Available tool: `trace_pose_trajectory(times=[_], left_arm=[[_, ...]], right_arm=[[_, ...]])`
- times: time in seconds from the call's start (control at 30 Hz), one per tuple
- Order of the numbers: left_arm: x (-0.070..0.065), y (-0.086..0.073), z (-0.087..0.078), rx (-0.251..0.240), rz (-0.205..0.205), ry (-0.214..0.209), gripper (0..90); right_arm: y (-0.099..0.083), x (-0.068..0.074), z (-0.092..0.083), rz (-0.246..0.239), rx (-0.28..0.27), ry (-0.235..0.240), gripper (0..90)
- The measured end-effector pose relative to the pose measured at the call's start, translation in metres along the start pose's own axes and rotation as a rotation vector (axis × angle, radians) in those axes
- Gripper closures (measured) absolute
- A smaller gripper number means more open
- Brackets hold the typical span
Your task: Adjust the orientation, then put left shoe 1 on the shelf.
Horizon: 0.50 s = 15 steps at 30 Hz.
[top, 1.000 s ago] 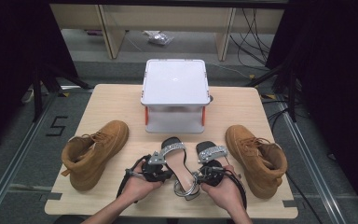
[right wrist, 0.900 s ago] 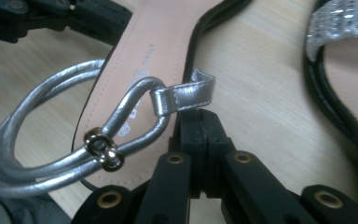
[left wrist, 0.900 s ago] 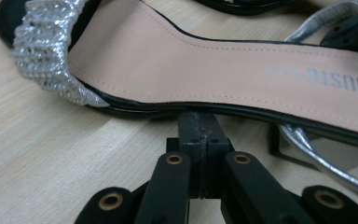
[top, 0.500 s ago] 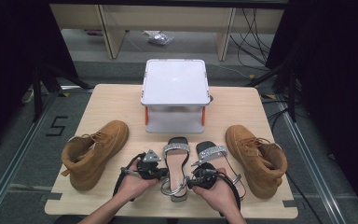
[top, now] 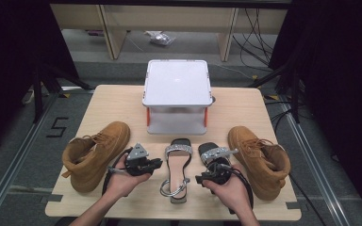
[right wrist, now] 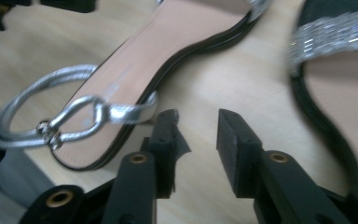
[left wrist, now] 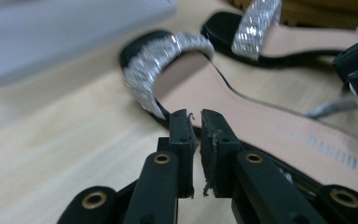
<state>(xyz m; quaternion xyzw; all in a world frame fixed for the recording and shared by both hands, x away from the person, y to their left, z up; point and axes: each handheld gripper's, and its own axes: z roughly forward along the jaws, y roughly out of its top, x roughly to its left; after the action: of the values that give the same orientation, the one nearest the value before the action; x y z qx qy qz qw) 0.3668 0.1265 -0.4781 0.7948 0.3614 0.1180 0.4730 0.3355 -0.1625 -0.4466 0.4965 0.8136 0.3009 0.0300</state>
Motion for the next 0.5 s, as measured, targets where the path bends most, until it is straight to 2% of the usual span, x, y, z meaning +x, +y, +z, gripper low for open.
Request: trace_pose_trajectory(times=[0.07,0.1,0.17,0.2,0.27,0.37,0.4,0.5], left_arm=[[0.002,0.002,-0.003,-0.009,0.001,0.007,81.6],[0.006,0.006,-0.006,-0.025,-0.003,0.024,81.6],[0.008,0.010,-0.011,-0.024,-0.003,0.048,81.8],[0.009,0.011,-0.013,-0.027,-0.001,0.051,81.9],[0.011,0.015,-0.016,-0.042,0.004,0.051,82.8],[0.014,0.020,-0.020,-0.057,0.012,0.053,83.3],[0.014,0.022,-0.022,-0.058,0.014,0.066,83.4],[0.016,0.026,-0.023,-0.065,0.008,0.073,83.4]], right_arm=[[0.001,-0.001,-0.001,0.011,0.000,-0.006,65.3],[0.001,-0.002,0.000,0.014,-0.013,0.007,63.0],[0.000,0.000,0.001,0.033,-0.033,0.016,62.2],[0.000,0.002,0.002,0.049,-0.037,0.028,61.6],[0.001,0.003,0.003,0.044,-0.017,0.033,60.4],[0.005,0.005,0.004,0.055,-0.011,0.025,58.0],[0.007,0.006,0.004,0.053,-0.010,0.024,56.7],[0.013,0.008,0.006,0.065,-0.029,0.020,52.4]])
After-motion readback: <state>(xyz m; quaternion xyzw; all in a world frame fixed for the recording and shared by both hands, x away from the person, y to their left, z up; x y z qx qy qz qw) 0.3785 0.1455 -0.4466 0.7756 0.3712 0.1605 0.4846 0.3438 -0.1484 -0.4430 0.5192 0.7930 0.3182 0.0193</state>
